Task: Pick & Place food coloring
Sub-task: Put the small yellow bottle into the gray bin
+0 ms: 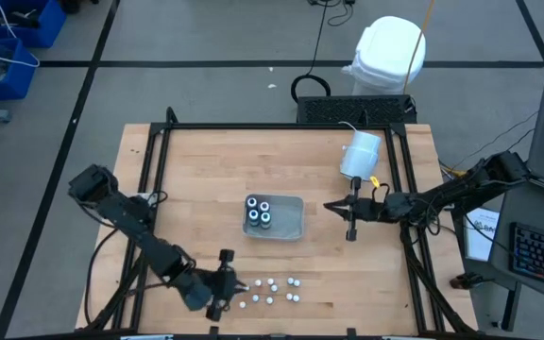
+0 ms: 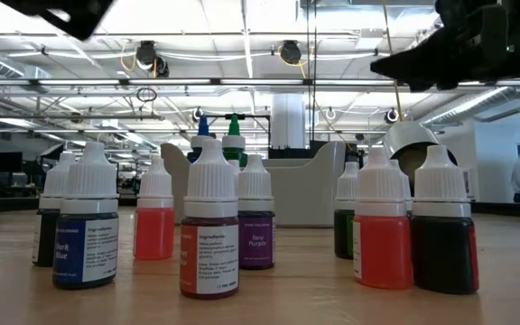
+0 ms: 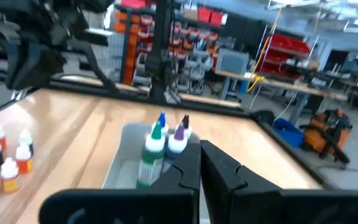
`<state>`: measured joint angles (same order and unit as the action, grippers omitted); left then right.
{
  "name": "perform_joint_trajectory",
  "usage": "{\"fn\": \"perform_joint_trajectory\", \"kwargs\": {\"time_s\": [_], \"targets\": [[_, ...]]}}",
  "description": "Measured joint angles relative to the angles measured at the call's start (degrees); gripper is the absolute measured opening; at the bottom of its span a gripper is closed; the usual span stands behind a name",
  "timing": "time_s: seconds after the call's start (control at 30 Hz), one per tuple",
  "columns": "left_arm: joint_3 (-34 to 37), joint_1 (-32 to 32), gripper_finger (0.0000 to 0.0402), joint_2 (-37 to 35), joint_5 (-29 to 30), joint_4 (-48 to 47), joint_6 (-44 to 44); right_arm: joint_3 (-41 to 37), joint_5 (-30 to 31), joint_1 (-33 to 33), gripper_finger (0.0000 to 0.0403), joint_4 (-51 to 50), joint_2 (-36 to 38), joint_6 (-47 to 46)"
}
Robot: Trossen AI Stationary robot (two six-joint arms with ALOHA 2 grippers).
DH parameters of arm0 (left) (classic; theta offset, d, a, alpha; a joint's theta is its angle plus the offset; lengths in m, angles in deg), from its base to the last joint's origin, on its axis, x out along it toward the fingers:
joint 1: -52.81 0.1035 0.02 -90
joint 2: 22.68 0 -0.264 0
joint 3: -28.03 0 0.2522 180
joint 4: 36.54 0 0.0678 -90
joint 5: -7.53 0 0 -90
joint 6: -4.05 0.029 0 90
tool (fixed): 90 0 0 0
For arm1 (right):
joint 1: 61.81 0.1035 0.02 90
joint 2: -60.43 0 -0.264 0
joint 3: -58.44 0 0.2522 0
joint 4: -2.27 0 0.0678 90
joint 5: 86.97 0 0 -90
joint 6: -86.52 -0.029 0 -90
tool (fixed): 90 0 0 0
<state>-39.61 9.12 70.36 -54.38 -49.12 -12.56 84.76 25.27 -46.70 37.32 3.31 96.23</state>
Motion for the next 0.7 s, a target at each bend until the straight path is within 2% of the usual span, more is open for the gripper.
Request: {"fn": "perform_joint_trajectory", "kwargs": {"time_s": [0.1, 0.33, 0.43, 0.6, 0.7], "targets": [[0.0, -2.7, 0.004, 0.5, 2.3, 3.8, -0.5, 0.0, -1.5, 0.0, 0.0, -3.3, 0.0, -3.3], [-0.7, -6.2, 0.004, 4.0, 6.7, 12.4, -4.0, 0.0, -11.3, 0.9, 0.0, -4.6, 1.1, -7.9], [-2.2, -7.4, 0.004, 4.2, 13.3, 10.9, -4.3, 0.0, -12.0, 2.8, 0.0, -6.2, 3.9, -7.3], [-3.0, -9.0, 0.004, 4.1, 17.1, 6.8, -8.0, 0.0, -12.0, 4.7, 0.0, -11.9, 9.8, -4.9], [-2.7, -9.6, 0.004, 4.1, 21.8, 3.5, -11.6, 0.0, -11.9, 4.9, 0.0, -14.0, 12.9, -4.4]]}}
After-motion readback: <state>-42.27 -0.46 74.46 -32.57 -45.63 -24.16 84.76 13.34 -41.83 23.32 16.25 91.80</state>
